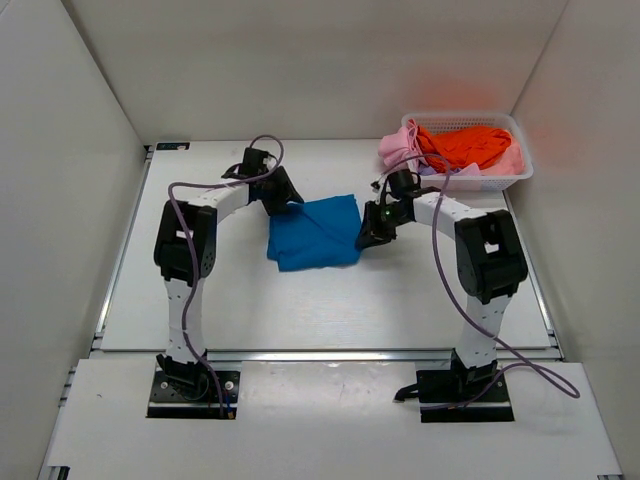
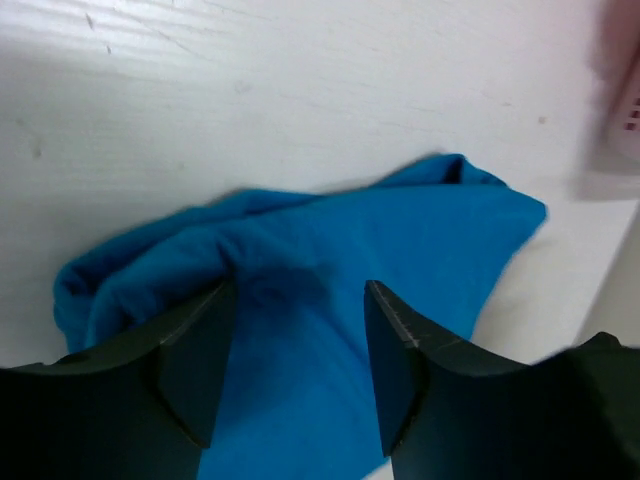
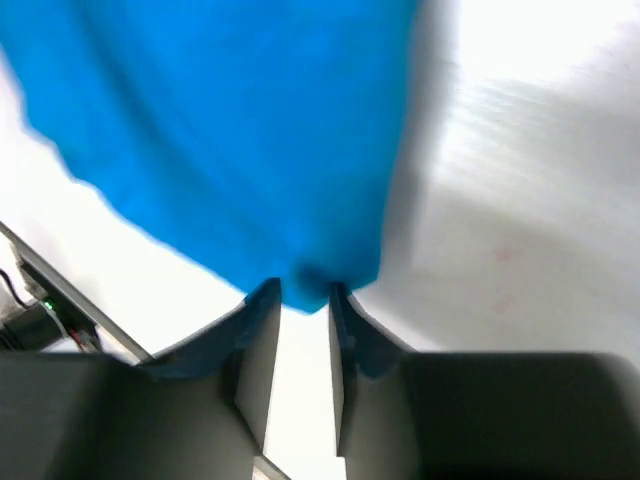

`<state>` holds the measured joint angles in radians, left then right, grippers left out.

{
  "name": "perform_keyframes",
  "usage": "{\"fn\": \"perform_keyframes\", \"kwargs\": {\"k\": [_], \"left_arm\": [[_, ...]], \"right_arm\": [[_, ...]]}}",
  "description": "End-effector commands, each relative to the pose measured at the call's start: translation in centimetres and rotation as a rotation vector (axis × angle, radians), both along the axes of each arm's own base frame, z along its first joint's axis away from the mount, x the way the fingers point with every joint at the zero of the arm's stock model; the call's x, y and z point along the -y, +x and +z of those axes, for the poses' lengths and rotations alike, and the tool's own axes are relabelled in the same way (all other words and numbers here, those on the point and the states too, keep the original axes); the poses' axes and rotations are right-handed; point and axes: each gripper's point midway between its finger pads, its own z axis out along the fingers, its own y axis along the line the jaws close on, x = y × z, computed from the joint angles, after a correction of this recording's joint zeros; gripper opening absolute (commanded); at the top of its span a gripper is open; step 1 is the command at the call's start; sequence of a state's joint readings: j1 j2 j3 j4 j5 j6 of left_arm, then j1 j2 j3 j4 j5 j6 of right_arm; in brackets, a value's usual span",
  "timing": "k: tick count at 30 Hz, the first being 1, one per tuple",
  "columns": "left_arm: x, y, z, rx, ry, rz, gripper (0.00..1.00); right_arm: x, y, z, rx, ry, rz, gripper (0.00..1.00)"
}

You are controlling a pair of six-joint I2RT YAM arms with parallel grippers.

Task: Fold and stack the t-shirts
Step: Smooth out wrinkles on the folded tshirt, then put the neatly folded tshirt into the corner of the board with the left arm

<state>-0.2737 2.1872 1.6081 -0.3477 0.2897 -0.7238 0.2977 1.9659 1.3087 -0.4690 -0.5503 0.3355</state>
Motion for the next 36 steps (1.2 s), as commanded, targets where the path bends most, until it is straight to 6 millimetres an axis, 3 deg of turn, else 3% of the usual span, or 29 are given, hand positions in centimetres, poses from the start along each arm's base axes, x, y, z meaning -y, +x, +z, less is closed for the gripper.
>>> {"fn": "perform_keyframes", "kwargs": {"k": [1,3,5,6,8,9,10,12,13,14,16,20,24,28,31,36], "left_arm": [[-0.2,0.2,8.0,0.181,-0.083,-0.057,0.66],[-0.5,-1.1,10.5,0.227,-0.114,-0.087,0.66],[-1.8,-3.2,10.2,0.214,-0.095,-0.090,0.67],[-2.5,-3.8,11.1,0.240,-0.073,-0.086,0.69],[-4.8,-6.3,8.2,0.184,0.008,-0.066,0.74],[-5.8,-6.9,8.4,0.205,0.059,-0.064,0.77],[-7.0,-7.9,6.6,0.165,0.110,-0.047,0.79],[-8.2,-10.0,4.6,0.129,0.221,-0.075,0.82],[-8.6,-10.1,4.1,0.134,0.283,-0.073,0.84],[-8.0,-10.9,3.4,0.118,0.313,-0.099,0.84],[-8.1,-10.9,1.7,0.088,0.399,-0.110,0.88],[-6.5,-10.7,-0.7,0.018,0.415,-0.132,0.93],[-4.7,-10.3,-2.6,-0.034,0.377,-0.129,0.90],[-5.0,-10.3,-4.2,-0.094,0.521,-0.144,0.88],[-5.5,-10.6,-4.6,-0.126,0.537,-0.141,0.81],[-6.3,-11.2,-5.2,-0.185,0.618,-0.198,0.59]], "right_arm": [[-0.5,0.7,6.1,0.178,0.031,0.036,0.26],[-0.4,0.3,7.2,0.207,0.030,0.028,0.34],[-0.3,-0.1,8.2,0.232,0.035,0.015,0.39],[0.0,-0.7,8.0,0.220,0.041,0.006,0.41],[-0.1,-1.5,8.1,0.224,0.055,0.010,0.44],[0.1,-2.0,8.0,0.221,0.063,0.001,0.44],[0.1,-2.6,7.4,0.207,0.064,-0.005,0.44],[0.0,-3.6,7.7,0.213,0.078,-0.009,0.45],[0.0,-4.1,7.7,0.219,0.089,-0.006,0.46],[0.1,-4.4,7.7,0.218,0.093,-0.009,0.46],[0.2,-5.0,7.8,0.215,0.113,-0.026,0.46],[0.6,-5.8,7.5,0.205,0.127,-0.048,0.46],[1.3,-6.2,7.8,0.218,0.139,-0.062,0.46],[2.0,-6.3,8.2,0.222,0.151,-0.079,0.46],[2.7,-5.8,8.9,0.235,0.167,-0.096,0.46],[3.0,-5.1,11.1,0.274,0.199,-0.098,0.47]]}}
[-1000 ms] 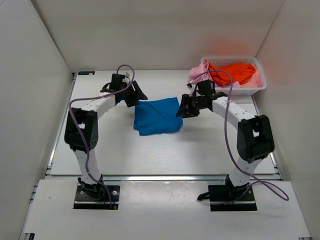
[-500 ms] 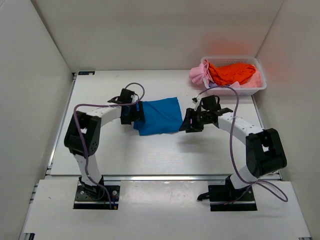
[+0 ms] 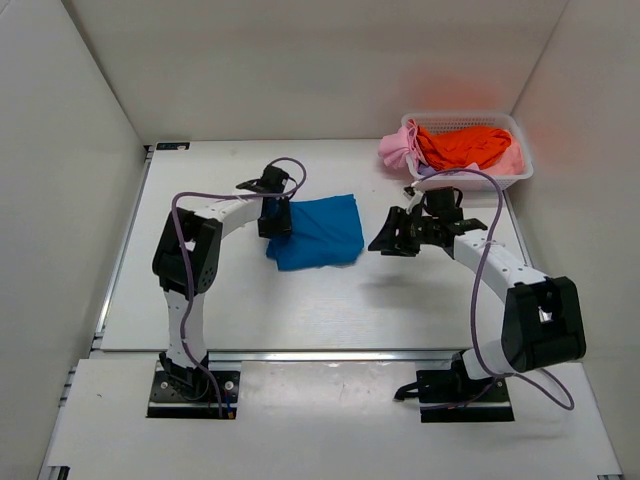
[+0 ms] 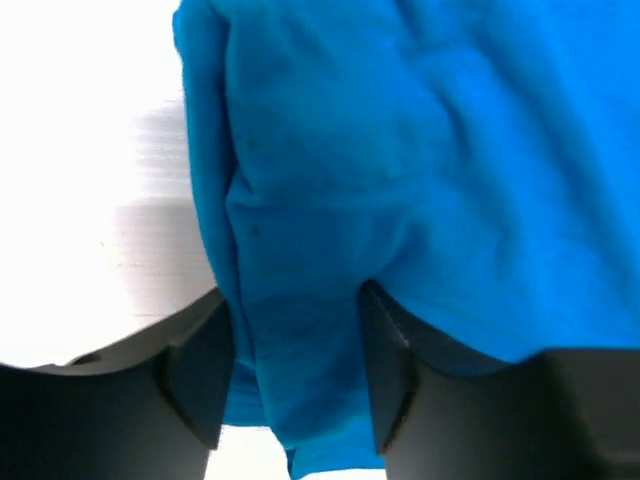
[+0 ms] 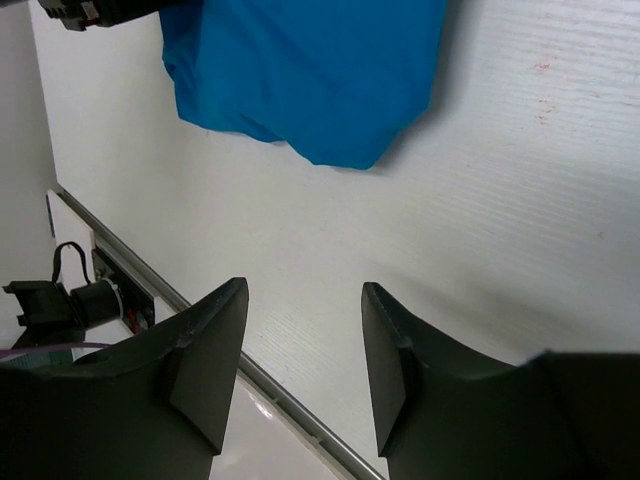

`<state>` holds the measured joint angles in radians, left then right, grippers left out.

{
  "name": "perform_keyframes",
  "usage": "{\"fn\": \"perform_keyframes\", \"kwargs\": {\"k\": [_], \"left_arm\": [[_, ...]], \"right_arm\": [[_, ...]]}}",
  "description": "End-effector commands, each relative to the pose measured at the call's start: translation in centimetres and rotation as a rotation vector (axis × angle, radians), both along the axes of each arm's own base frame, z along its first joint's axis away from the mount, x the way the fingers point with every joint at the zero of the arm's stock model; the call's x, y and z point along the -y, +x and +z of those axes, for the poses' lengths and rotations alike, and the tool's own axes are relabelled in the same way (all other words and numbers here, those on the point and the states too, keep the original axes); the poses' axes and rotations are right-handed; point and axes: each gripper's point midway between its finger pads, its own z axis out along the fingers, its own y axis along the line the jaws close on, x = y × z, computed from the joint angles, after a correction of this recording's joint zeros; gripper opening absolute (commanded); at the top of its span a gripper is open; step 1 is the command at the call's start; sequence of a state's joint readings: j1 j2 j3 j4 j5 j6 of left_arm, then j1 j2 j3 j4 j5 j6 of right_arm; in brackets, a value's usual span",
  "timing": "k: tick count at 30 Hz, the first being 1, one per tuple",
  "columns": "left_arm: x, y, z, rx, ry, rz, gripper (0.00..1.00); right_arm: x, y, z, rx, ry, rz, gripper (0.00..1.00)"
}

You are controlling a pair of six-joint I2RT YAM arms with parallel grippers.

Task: Fold and stack the t-shirts
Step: Put the neatly folded tshirt into the corner of the board with the left arm

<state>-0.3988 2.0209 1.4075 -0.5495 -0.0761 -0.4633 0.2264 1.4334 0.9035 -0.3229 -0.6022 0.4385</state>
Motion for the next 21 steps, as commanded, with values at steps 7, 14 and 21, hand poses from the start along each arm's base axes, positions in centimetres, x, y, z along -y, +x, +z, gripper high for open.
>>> {"fn": "perform_keyframes", "kwargs": {"k": [7,14,21], "left_arm": [[-3.2,-2.6,-2.4,-0.182,0.244,-0.046,0.00],[-7.8,1.9,-0.4,-0.129,0.280,0.065,0.00],[-12.8,7.4,0.4,-0.101,0.297,0.175,0.00]], "right_arm": [[0.8,1.9,5.1,0.137,0.097,0.002,0.46],[1.4,2.7,4.9,0.146,0.064,0.017,0.45],[2.5,3.9,4.1,0.129,0.000,0.010,0.45]]}}
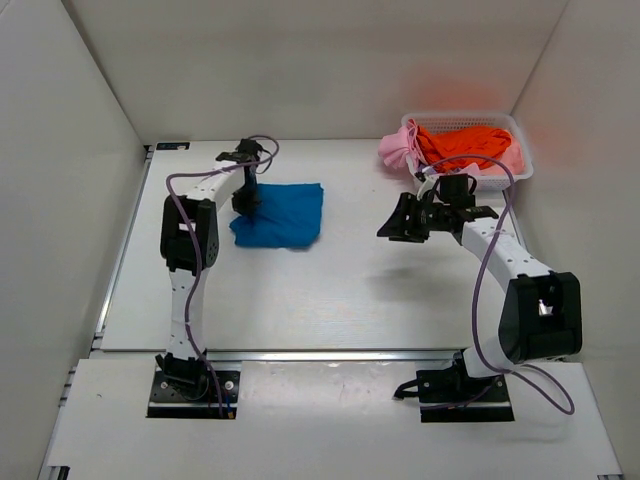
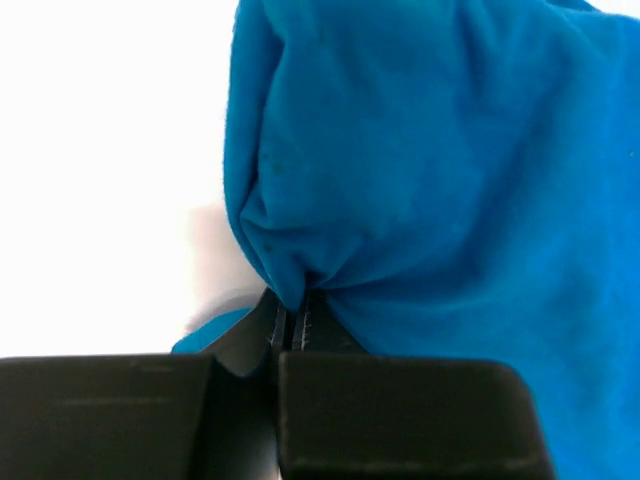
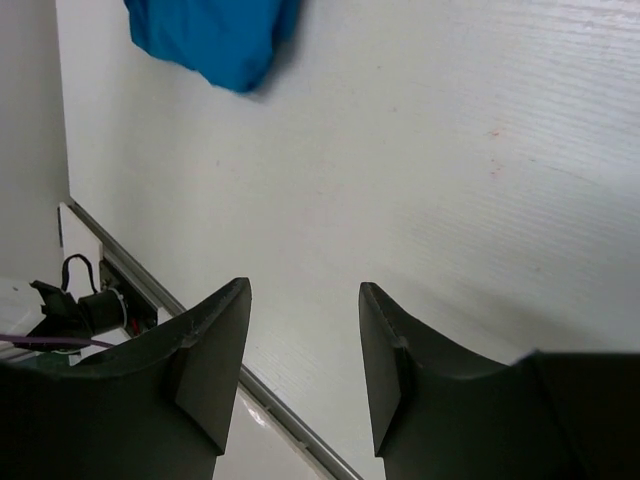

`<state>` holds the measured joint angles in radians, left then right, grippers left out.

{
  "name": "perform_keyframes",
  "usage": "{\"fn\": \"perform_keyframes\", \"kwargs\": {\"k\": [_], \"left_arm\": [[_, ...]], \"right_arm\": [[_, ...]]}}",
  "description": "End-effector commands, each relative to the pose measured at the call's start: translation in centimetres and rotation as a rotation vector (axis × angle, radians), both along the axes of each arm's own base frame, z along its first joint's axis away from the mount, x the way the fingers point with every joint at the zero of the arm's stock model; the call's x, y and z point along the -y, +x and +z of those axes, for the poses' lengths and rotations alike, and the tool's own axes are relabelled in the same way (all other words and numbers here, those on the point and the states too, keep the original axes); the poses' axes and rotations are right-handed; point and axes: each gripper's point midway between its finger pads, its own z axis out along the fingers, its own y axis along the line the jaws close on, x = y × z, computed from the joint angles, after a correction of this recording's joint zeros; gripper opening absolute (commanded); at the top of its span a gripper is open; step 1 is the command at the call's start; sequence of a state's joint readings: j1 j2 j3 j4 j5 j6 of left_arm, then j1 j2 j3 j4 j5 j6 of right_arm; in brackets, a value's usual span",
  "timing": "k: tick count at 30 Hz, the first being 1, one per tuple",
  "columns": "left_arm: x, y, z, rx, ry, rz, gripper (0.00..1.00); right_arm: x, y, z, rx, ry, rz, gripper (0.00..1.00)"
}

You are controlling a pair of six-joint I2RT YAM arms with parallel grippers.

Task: Fold and stack the t-shirts
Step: Put the neatly folded tshirt into the corner of the board with the left arm

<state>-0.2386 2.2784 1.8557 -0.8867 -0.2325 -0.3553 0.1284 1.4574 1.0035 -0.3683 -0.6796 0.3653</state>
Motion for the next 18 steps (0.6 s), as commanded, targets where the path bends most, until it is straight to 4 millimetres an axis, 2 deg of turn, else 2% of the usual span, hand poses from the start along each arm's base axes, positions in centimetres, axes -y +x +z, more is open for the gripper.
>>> {"fn": "perform_keyframes", "kwargs": {"k": [1,2,3,7,8,9,10,13,14,15,16,18], "left_arm": [[-4.0,2.2,0.1,0.002,0.071,0.064,0.00],[-5.1,2.4,-0.8,-0.019,0.071,0.079,0.00],[-5.3,3.8,0.3,0.020,0.066,0.089,0.00],[-6.9,8.1,1.5,0.093,0.022,0.129,0.00],[-7.0,8.1,-0.1,0.059,0.012,0.140,0.00],[-7.6,9.5,0.2,0.092,0.000,0.158,0.00],[-8.8,10.7,1.5,0.141,-0.011,0.185,0.00],[-10.7,11.9,0.9,0.187,-0.049,0.219,0.00],[-13.5,12.3,1.3,0.218,-0.054,0.270,0.00],[-14.3,13.0,1.7,0.255,-0.071,0.299,0.00],[-16.2,13.3,2.2,0.281,-0.066,0.330,0.00],[-18.1,14.2,3.0,0.331,-0.083,0.361,0.00]], "right_arm": [[0.7,1.4,1.3,0.054,-0.042,0.004,0.45],[0.9,1.5,1.3,0.051,-0.048,-0.003,0.45],[1.1,1.7,1.4,0.059,-0.051,-0.008,0.45],[1.4,1.7,1.5,0.050,-0.058,-0.035,0.44],[1.4,1.6,1.2,0.040,-0.067,-0.039,0.44],[1.4,1.7,1.3,0.045,-0.073,-0.040,0.44],[1.2,1.4,1.1,0.032,-0.076,-0.039,0.44],[1.7,1.1,0.6,0.009,-0.090,-0.055,0.43],[1.6,0.9,0.8,0.010,-0.088,-0.057,0.43],[1.6,0.7,0.6,-0.005,-0.084,-0.061,0.43],[1.6,0.6,0.6,-0.006,-0.090,-0.061,0.43],[1.5,0.3,0.2,-0.024,-0.096,-0.058,0.43]]}}
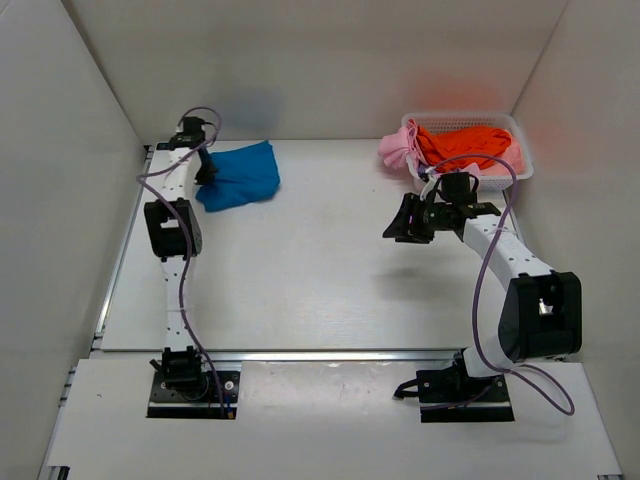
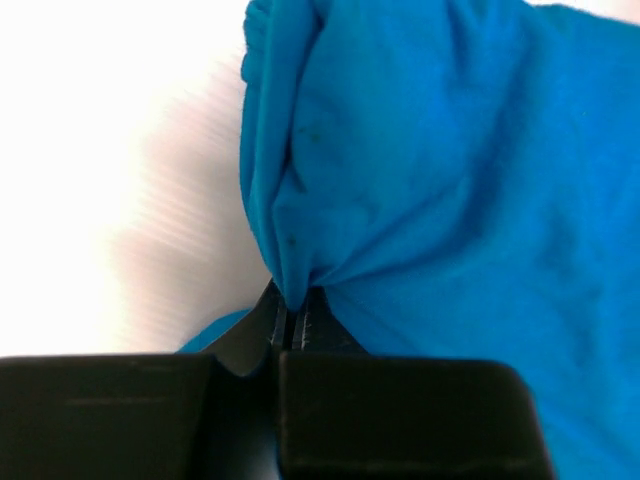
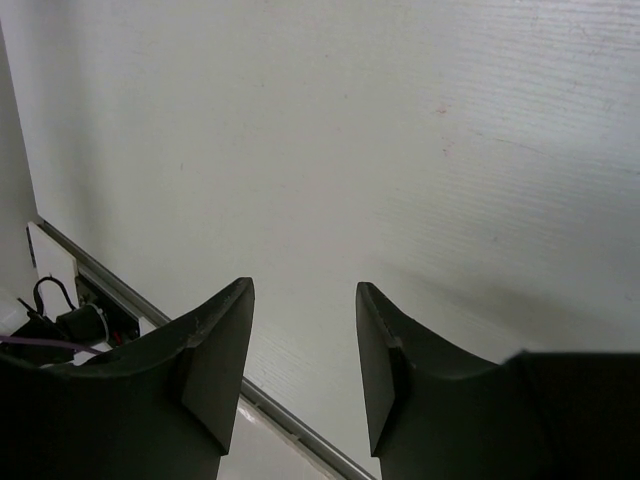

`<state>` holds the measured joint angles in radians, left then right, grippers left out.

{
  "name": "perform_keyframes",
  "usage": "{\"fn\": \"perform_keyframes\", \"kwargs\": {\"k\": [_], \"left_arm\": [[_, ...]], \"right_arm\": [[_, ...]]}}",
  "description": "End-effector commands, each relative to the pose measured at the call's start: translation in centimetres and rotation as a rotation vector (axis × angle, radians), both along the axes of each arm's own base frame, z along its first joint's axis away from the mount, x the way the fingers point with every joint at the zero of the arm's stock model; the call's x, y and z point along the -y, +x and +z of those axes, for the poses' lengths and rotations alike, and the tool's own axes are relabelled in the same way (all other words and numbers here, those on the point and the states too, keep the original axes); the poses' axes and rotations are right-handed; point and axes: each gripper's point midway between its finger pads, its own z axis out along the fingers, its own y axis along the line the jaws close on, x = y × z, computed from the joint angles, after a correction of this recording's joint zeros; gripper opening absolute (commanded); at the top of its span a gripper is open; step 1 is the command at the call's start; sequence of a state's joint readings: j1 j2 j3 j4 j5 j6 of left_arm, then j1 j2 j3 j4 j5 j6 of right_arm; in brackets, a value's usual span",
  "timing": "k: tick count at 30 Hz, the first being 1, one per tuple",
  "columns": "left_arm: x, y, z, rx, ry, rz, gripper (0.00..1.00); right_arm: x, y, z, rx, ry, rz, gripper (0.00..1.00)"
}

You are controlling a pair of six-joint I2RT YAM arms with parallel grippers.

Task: Fold and stack the t-shirts
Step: Put the neatly folded tshirt into the corner of the board with the left arm

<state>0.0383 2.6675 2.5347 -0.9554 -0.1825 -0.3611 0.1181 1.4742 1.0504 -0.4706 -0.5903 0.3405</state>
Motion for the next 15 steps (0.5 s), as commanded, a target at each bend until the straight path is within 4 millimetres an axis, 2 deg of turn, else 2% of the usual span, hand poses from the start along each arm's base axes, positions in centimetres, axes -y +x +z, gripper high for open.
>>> {"fn": "perform_keyframes", "kwargs": {"k": [1,5,10,12,14,15], "left_arm": [[-6.6,1.8,3.0,0.134,0.000,0.114,0.00],[-10.3,2.9,4.5,0.209,0.063,0.118,0.00],[-12.4,4.1,5.4,0.247,0.198,0.033,0.00],[-13.3,4.3,5.0,0.258,0.190,0.040,0.00],[-13.6,5.0,4.7,0.289,0.147,0.029,0.00],[-14.1,5.2,5.1,0.304,0.158,0.032,0.00]], "right_arm": [[-0.1,0.2,1.2,0.019,-0.014,-0.006,0.42],[-0.3,0.5,1.5,0.015,-0.016,-0.011,0.42],[-1.0,1.0,1.1,-0.009,-0.006,-0.002,0.42],[-1.5,0.8,0.8,-0.024,-0.013,0.005,0.41],[-1.7,1.5,1.1,-0.020,-0.001,-0.001,0.41],[-1.8,1.4,1.0,-0.027,-0.002,0.001,0.41]]}}
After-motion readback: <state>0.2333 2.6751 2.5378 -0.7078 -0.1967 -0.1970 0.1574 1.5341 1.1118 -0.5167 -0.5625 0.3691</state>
